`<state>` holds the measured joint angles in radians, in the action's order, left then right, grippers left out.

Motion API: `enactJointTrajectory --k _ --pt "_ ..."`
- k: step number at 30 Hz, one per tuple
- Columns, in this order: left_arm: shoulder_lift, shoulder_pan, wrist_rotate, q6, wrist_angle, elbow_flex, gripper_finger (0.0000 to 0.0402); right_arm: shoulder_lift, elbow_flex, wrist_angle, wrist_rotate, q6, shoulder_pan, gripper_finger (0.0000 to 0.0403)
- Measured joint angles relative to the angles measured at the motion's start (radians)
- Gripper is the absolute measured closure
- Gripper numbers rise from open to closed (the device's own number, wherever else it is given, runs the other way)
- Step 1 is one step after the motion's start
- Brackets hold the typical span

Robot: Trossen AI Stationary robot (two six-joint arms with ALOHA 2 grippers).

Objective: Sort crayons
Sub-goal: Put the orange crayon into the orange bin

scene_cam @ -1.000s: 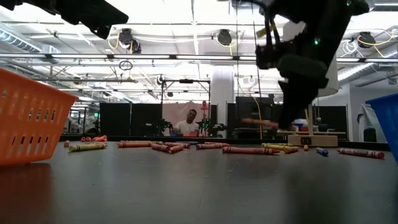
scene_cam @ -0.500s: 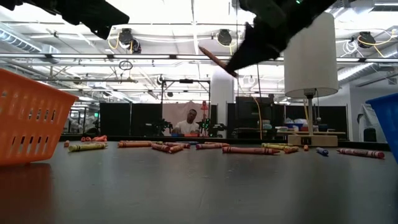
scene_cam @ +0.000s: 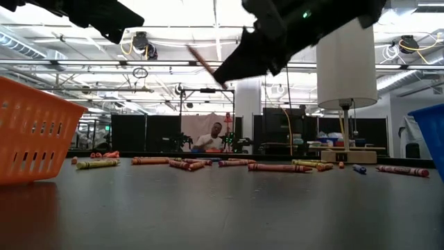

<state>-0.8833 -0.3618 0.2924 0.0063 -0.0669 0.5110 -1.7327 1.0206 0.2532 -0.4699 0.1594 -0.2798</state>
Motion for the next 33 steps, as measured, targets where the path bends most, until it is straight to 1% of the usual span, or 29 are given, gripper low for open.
enactJointTrajectory --k 3,9,13,16,18,20,22,25,29,33 --pt "0.0 0.0 0.0 0.0 0.0 0.0 0.0402 -0.049 0.0 0.072 0.021 -0.01 0.007 0.0401" --pt "0.0 0.0 0.0 0.0 0.0 0.0 0.0402 -0.134 0.0 0.216 0.156 -0.016 0.037 0.0401" --pt "0.0 0.0 0.0 -0.001 0.001 0.0 0.0402 -0.168 0.0 0.288 0.168 -0.04 0.043 0.0401" --pt "0.0 0.0 0.0 -0.001 0.001 0.0 0.0402 -0.178 0.0 0.295 0.21 -0.052 0.049 0.0401" --pt "0.0 0.0 0.0 -0.001 0.003 0.0 0.0402 -0.176 -0.005 0.308 0.213 -0.047 0.05 0.0401" --pt "0.0 0.0 0.0 -0.001 0.004 0.0 0.0402 -0.175 -0.031 0.367 0.213 -0.053 0.05 0.0401" --pt "0.0 0.0 0.0 -0.001 0.004 0.0 0.0402 -0.176 -0.074 0.468 0.215 -0.06 0.05 0.0401" --pt "0.0 0.0 0.0 -0.001 0.005 0.0 0.0402 -0.176 -0.149 0.635 0.243 -0.066 0.055 0.0401" --pt "0.0 0.0 0.0 -0.001 0.004 0.0 0.0402 -0.176 -0.238 0.826 0.24 -0.068 0.059 0.0401" --pt "0.0 0.0 0.0 0.0 0.002 0.0 0.0402 -0.175 -0.276 0.888 0.24 -0.075 0.061 0.0401"
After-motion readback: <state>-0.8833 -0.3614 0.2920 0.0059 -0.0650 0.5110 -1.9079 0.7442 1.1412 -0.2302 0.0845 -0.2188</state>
